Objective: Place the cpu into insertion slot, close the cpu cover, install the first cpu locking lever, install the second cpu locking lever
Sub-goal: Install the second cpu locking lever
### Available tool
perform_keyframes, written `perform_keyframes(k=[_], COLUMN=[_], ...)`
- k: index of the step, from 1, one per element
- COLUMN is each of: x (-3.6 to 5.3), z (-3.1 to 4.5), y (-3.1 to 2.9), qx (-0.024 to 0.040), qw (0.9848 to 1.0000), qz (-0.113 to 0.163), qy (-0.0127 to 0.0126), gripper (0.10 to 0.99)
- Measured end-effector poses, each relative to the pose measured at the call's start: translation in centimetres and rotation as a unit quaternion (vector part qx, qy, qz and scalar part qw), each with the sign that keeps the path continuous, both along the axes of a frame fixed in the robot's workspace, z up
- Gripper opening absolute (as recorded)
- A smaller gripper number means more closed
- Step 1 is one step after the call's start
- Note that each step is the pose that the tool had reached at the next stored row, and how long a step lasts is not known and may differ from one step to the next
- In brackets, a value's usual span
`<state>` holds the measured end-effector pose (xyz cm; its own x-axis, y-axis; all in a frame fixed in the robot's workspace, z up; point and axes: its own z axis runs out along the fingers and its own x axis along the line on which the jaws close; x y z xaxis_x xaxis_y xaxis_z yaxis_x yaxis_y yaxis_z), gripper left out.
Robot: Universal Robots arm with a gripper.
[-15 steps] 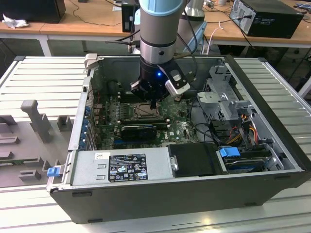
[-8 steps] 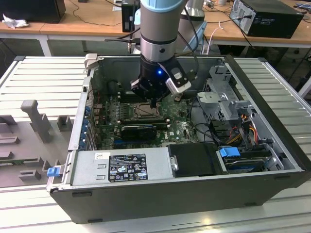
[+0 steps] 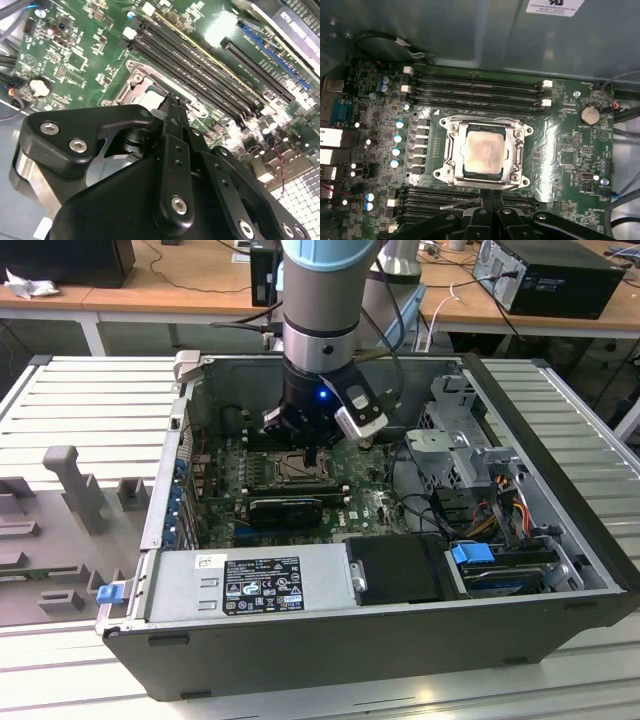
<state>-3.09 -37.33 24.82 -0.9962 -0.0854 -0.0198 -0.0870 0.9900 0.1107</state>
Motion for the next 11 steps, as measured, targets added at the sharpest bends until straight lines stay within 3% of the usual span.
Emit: perform_keyframes(k=[3,5,7,10,11], x=[-0.57,-1.91,-2.25,-2.43,-2.66], z=[-0.55,-0.69,-0.91,-1.89,-1.93], y=[-0.42,-0.44,-0.43,-0.45,-0.49], qx=[0.0002,0.0042,0.0064,0.0071,0.0107], qw=[1.0000,1.0000,1.0000,1.0000,0.9999], qz=[0.000,0.000,0.000,0.000,0.000], qy=[0.0013,0.0014,0.0013,0.0014,0.0015], gripper=[0.106,0.106,0.106,0.106,0.106])
